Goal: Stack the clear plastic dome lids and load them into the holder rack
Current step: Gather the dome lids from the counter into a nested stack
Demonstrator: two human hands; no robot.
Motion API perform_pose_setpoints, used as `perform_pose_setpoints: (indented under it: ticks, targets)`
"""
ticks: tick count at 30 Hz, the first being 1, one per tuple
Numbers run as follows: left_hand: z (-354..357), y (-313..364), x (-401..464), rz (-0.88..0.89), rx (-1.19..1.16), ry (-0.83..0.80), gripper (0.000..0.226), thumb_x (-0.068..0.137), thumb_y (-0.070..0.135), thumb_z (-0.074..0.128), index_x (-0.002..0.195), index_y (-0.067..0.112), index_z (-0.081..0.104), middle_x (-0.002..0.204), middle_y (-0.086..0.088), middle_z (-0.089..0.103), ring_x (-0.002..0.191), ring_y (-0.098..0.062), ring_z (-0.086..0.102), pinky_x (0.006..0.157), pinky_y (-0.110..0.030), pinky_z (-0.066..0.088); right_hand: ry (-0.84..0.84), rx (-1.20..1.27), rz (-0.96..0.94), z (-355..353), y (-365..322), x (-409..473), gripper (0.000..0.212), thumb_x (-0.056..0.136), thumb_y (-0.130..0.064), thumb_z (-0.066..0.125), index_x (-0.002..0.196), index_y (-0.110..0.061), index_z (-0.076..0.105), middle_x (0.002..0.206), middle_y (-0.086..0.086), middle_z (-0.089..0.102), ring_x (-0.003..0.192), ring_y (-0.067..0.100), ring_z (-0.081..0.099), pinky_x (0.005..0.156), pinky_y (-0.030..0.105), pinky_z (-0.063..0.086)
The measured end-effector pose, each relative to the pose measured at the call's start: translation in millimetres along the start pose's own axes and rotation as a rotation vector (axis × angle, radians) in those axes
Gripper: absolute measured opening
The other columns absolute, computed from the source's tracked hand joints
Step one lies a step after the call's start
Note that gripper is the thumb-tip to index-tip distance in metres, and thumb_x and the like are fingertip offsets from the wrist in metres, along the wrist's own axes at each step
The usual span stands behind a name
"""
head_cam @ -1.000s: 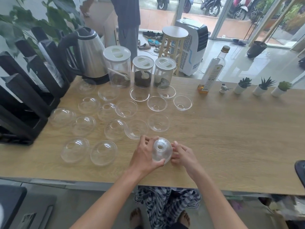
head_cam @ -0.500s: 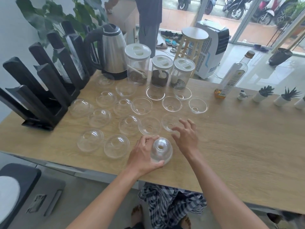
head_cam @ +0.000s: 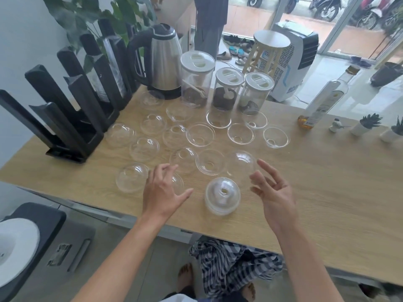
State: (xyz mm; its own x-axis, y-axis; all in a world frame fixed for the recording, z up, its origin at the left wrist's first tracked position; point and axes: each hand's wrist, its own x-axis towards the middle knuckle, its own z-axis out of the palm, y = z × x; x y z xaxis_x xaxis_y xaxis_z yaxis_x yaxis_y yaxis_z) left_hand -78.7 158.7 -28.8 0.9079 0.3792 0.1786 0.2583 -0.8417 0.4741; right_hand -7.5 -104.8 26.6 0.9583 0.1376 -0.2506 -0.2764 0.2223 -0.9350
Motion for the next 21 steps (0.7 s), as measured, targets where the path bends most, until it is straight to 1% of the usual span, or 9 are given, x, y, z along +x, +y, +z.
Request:
perform_pose_setpoints:
  ticks: [2, 3, 6, 11, 14, 16, 18, 20, 21]
  targets:
    - [-1, -11, 1, -0.053, 0.066, -0.019, 0.086, 0.066, 0.053, 0.089, 0.137, 0.013, 0.060, 0.130, -0.013, 0.058, 0.121, -0.030, 0.055, 0.100, -0.043, 0.051, -0.020, 0.104, 0.130, 1, 11, -6, 0.045, 0.082, -0.020, 0.076, 0.127, -0.017, 0.072, 0.086, 0.000, 0.077, 0.078, 0.010, 0.070, 0.073, 0.023, 0.059]
    - [-1, -14, 1, -0.067, 0.079, -0.038, 0.088, 0.066, 0.051, 0.090, 0.139, 0.012, 0.059, 0.130, -0.014, 0.057, 0.122, -0.031, 0.054, 0.101, -0.043, 0.051, -0.004, 0.114, 0.190, 2, 18, -9, 0.043, 0.083, -0.020, 0.074, 0.126, -0.016, 0.072, 0.085, 0.000, 0.076, 0.075, 0.010, 0.067, 0.072, 0.024, 0.058]
    - [1, -19, 2, -0.093, 0.077, -0.108, 0.092, 0.068, 0.048, 0.089, 0.145, 0.013, 0.053, 0.134, -0.013, 0.052, 0.126, -0.030, 0.051, 0.103, -0.043, 0.050, 0.066, 0.088, 0.287, 2, 42, -12, 0.042, 0.085, -0.023, 0.073, 0.126, -0.014, 0.072, 0.084, -0.001, 0.075, 0.074, 0.012, 0.063, 0.075, 0.029, 0.054]
    - [5, -21, 0, -0.096, 0.063, -0.173, 0.088, 0.072, 0.044, 0.089, 0.146, 0.018, 0.050, 0.137, -0.010, 0.050, 0.128, -0.026, 0.051, 0.102, -0.039, 0.052, 0.209, 0.000, 0.301, 2, 62, -7, 0.021, 0.095, -0.015, 0.072, 0.116, -0.014, 0.075, 0.086, 0.000, 0.073, 0.073, 0.012, 0.062, 0.074, 0.029, 0.055]
    - [6, -22, 0, -0.108, 0.065, -0.182, 0.087, 0.073, 0.041, 0.089, 0.147, 0.020, 0.049, 0.139, -0.011, 0.050, 0.127, -0.027, 0.053, 0.102, -0.040, 0.052, 0.239, -0.046, 0.282, 4, 66, -5, 0.019, 0.097, -0.014, 0.072, 0.115, -0.011, 0.074, 0.089, 0.000, 0.074, 0.072, 0.012, 0.066, 0.070, 0.028, 0.057]
    - [6, -22, 0, -0.114, 0.066, -0.184, 0.086, 0.073, 0.041, 0.089, 0.146, 0.021, 0.049, 0.138, -0.012, 0.051, 0.126, -0.028, 0.054, 0.101, -0.041, 0.053, 0.260, -0.056, 0.276, 5, 65, -5, 0.021, 0.097, -0.016, 0.071, 0.116, -0.009, 0.072, 0.094, 0.002, 0.075, 0.076, 0.013, 0.069, 0.072, 0.029, 0.057]
    - [7, -23, -1, -0.111, 0.064, -0.176, 0.086, 0.072, 0.041, 0.089, 0.146, 0.021, 0.049, 0.137, -0.012, 0.052, 0.125, -0.028, 0.055, 0.100, -0.041, 0.054, 0.307, -0.097, 0.250, 8, 62, -9, 0.023, 0.096, -0.024, 0.072, 0.115, -0.011, 0.071, 0.101, 0.004, 0.074, 0.083, 0.017, 0.069, 0.075, 0.030, 0.058]
    - [9, -23, -3, -0.109, 0.057, -0.167, 0.086, 0.072, 0.042, 0.089, 0.145, 0.021, 0.050, 0.135, -0.011, 0.052, 0.124, -0.027, 0.055, 0.098, -0.042, 0.055, 0.331, -0.292, 0.126, 9, 61, -16, 0.031, 0.089, -0.043, 0.076, 0.112, -0.024, 0.071, 0.112, -0.001, 0.072, 0.098, 0.018, 0.070, 0.078, 0.028, 0.057]
    - [9, -24, -3, -0.110, 0.048, -0.162, 0.085, 0.072, 0.041, 0.089, 0.145, 0.021, 0.051, 0.134, -0.011, 0.052, 0.123, -0.027, 0.055, 0.096, -0.042, 0.056, 0.293, -0.420, 0.031, 10, 61, -20, 0.040, 0.083, -0.053, 0.076, 0.115, -0.030, 0.070, 0.119, -0.006, 0.070, 0.106, 0.016, 0.069, 0.081, 0.026, 0.055]
